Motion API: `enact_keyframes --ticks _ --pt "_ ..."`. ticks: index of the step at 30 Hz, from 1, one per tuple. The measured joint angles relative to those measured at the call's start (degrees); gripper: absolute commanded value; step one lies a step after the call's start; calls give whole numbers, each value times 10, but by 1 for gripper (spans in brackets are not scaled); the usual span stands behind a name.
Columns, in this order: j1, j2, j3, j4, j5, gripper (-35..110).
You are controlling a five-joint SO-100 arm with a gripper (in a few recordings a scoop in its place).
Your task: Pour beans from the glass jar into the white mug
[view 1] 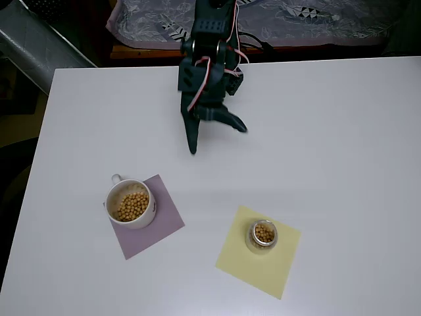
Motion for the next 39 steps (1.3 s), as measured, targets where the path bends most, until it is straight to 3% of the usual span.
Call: enact_keyframes --ticks 4,9,15,19,22,33,39 --pt "-3 -86 -25 -76 -116 87" --pt "-8 -156 2 -254 -265 78" --pt "-34 -243 179 -603 -391 70" --pt "-72 -361 243 -873 -416 67" --pt "-86 -456 225 -1010 -425 69" --pt "-156 -720 -17 -1050 -425 79" --pt "-172 -819 -108 -1050 -425 69"
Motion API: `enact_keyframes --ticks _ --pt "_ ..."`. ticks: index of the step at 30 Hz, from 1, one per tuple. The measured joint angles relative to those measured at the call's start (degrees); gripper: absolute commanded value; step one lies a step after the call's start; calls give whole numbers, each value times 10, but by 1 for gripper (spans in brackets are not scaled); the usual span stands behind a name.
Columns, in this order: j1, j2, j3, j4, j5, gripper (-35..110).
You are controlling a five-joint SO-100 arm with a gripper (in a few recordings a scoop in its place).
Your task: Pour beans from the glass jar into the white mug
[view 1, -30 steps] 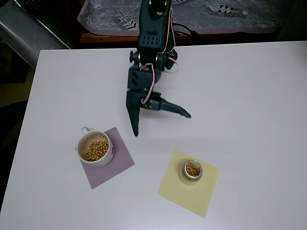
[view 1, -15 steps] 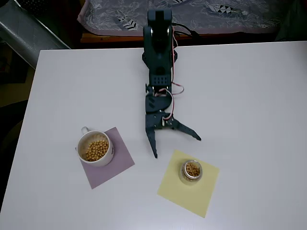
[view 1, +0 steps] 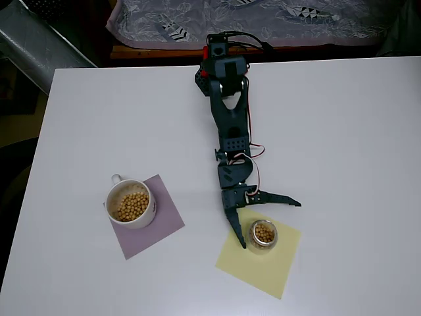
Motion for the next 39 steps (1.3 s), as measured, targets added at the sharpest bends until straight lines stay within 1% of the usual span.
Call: enact_keyframes --ticks 7,11,13,20,24,27,34,39 --pt "0 -33 -52 0 21 45" --pt "0 -46 -60 0 23 19" --pt "0 -45 -60 0 32 11" --pt "1 -13 -18 0 54 10" --pt "1 18 3 1 85 5" --pt "4 61 27 18 129 0" --pt "49 242 62 170 296 0" --pt "77 314 62 266 381 0"
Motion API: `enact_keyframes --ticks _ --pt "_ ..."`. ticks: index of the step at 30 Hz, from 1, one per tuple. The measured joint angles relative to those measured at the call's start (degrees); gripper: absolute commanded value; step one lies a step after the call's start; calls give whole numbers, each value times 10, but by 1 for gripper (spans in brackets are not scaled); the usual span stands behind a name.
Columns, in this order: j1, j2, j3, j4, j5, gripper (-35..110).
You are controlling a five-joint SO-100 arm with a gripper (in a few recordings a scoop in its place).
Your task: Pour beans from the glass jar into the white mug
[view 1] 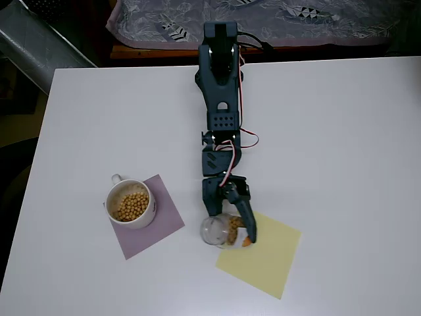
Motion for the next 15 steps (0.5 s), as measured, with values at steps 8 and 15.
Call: enact_keyframes --ticks 8,15 --pt "29 48 10 88 102 0" --pt "62 87 47 125 192 0"
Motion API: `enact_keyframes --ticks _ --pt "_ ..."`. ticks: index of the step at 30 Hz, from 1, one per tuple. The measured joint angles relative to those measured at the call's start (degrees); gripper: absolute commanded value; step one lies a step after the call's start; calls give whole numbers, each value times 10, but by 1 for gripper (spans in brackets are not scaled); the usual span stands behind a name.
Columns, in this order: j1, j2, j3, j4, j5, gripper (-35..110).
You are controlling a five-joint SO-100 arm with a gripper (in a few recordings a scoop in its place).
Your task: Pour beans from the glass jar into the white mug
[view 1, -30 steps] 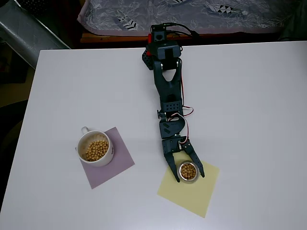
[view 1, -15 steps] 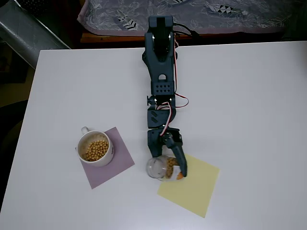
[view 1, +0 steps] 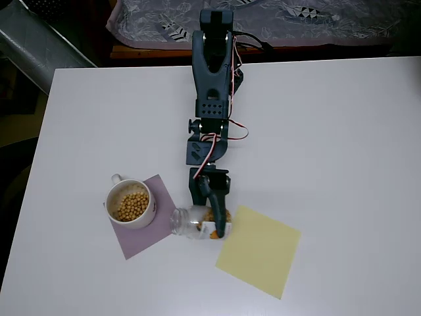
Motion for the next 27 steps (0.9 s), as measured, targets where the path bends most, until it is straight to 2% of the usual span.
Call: enact_keyframes --ticks 11,27 --pt "54 107 134 30 76 0" --pt "76 120 125 50 192 0"
